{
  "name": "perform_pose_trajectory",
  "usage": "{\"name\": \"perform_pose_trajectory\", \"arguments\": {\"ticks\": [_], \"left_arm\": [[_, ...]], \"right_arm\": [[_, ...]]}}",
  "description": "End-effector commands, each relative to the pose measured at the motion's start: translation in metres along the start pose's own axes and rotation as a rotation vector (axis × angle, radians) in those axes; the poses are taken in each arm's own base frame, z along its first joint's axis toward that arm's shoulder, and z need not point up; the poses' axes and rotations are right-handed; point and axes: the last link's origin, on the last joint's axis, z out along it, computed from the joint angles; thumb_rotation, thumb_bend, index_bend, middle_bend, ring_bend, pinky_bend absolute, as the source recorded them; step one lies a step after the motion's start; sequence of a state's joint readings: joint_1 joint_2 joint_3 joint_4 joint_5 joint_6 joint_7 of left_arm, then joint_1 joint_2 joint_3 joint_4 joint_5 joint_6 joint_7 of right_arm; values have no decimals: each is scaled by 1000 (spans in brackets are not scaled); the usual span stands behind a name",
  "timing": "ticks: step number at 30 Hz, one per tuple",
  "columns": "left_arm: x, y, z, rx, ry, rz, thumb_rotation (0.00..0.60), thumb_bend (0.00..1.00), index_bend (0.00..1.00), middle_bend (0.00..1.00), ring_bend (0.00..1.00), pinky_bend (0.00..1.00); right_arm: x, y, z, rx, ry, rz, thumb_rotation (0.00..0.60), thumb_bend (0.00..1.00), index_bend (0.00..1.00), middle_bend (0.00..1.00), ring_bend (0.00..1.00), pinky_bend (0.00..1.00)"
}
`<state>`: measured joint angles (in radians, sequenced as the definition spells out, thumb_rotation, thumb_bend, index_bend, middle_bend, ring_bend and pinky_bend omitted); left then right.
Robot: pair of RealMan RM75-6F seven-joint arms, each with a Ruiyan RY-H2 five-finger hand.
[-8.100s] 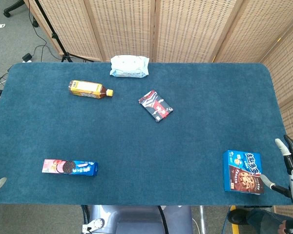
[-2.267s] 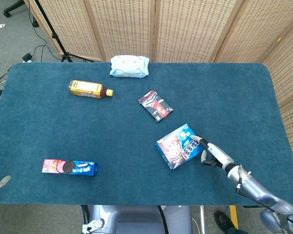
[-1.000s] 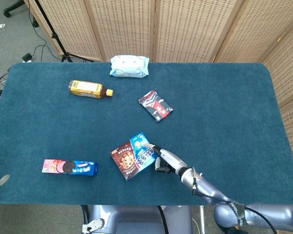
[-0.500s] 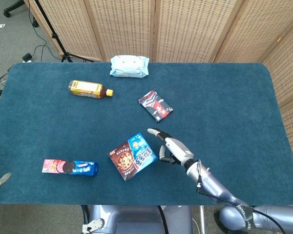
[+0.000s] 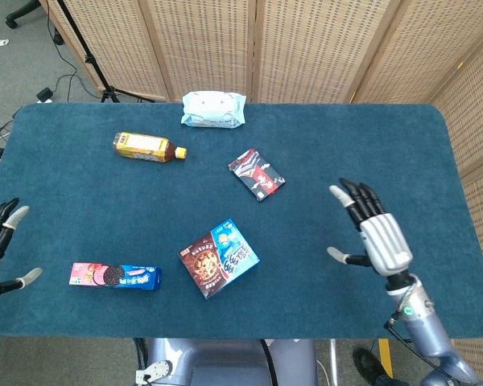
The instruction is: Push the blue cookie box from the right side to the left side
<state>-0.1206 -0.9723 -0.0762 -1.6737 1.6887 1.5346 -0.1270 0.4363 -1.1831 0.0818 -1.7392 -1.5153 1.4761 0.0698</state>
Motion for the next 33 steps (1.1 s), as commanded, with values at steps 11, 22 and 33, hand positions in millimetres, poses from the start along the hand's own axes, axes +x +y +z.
{"name": "perform_pose_trajectory", "arguments": {"ticks": [11,22,33], "left_arm": [[-5,94,74,-526,-25,245,600,0,0,0,0,0],[-41,186,111,-982,-68,434,600,0,155,0,0,0],[-95,259,131,-1335,-183,533,600,421,354,124,125,150]], "right_arm": [[36,81,-93,-250,202,-168,600,0,0,0,0,0],[48,102,-100,-343,221,-83,600,0,0,0,0,0],[65,117,-102,-392,258,-28,600,0,0,0,0,0]]}}
